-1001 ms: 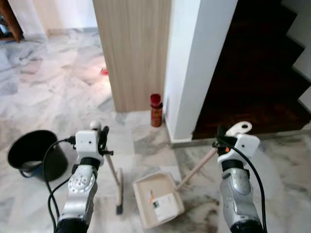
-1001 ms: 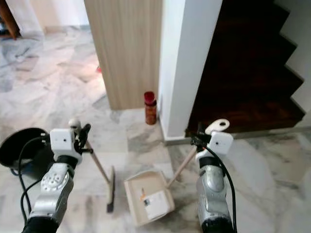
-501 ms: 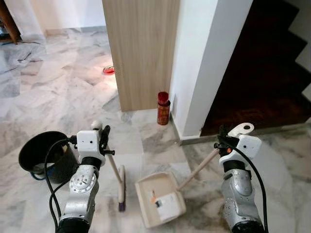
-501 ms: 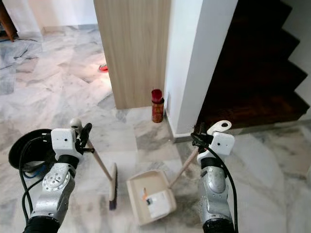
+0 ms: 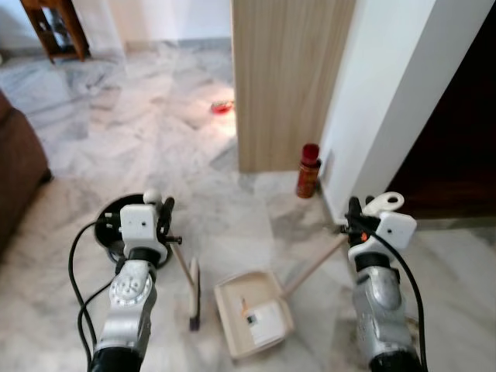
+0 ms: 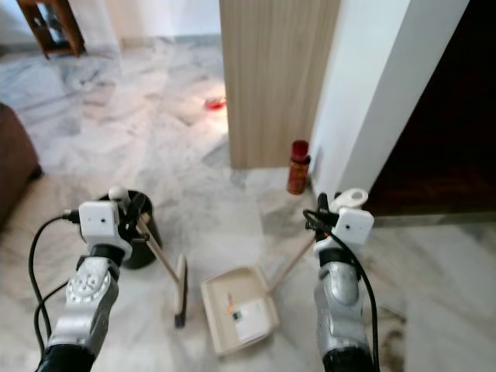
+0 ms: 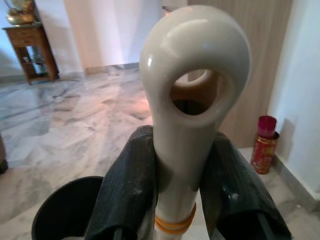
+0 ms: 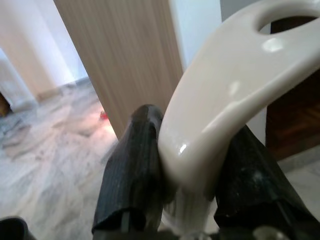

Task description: Sweep floor

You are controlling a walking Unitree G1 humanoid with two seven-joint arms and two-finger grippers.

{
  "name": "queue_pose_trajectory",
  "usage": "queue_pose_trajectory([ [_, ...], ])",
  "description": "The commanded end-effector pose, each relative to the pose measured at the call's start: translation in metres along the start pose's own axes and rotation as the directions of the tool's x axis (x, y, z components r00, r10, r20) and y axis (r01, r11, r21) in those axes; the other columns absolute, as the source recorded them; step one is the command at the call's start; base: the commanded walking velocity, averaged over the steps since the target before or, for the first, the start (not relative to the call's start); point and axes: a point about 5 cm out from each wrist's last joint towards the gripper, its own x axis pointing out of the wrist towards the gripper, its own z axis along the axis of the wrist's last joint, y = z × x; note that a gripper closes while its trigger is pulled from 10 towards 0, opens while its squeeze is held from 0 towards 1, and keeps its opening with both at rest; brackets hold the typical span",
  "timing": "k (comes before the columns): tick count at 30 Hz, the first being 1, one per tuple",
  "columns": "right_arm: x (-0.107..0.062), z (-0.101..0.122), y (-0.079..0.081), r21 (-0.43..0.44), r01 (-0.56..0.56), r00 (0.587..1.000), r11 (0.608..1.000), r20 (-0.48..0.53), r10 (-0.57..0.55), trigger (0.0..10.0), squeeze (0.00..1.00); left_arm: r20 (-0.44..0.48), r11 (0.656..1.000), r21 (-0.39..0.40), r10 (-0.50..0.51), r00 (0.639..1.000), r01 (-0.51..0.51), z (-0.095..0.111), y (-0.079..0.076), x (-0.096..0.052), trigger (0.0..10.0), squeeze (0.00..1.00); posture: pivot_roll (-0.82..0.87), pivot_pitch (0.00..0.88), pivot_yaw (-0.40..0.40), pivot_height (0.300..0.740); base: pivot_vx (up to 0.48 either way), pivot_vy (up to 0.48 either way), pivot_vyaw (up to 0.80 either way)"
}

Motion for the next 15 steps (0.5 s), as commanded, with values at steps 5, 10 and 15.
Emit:
queue_pose_trajectory([
  [5, 0.0055, 0.0119, 0.0004, -0.016, -0.006, 0.999, 1.000, 0.053, 0.007, 10.0, 0.00, 0.045, 1.000, -0.014, -0.013, 0.999, 0.014, 0.0098, -0.0024, 0.0036, 10.0, 0.00, -0.07, 0.039, 0.010, 0.740, 0.000, 0.321, 0.00],
  [10, 0.0047, 0.0117, -0.0003, -0.016, -0.006, 0.999, 1.000, 0.051, 0.006, 10.0, 0.00, 0.043, 1.000, -0.013, -0.013, 0.999, 0.013, 0.0096, -0.0028, 0.0030, 10.0, 0.00, -0.07, 0.044, 0.009, 0.740, 0.000, 0.322, 0.00],
  [15, 0.0053, 0.0122, -0.0001, -0.018, -0.006, 0.999, 1.000, 0.051, 0.006, 10.0, 0.00, 0.043, 1.000, -0.014, -0.015, 0.999, 0.016, 0.0099, -0.0028, 0.0032, 10.0, 0.00, -0.07, 0.057, 0.010, 0.740, 0.000, 0.322, 0.00],
])
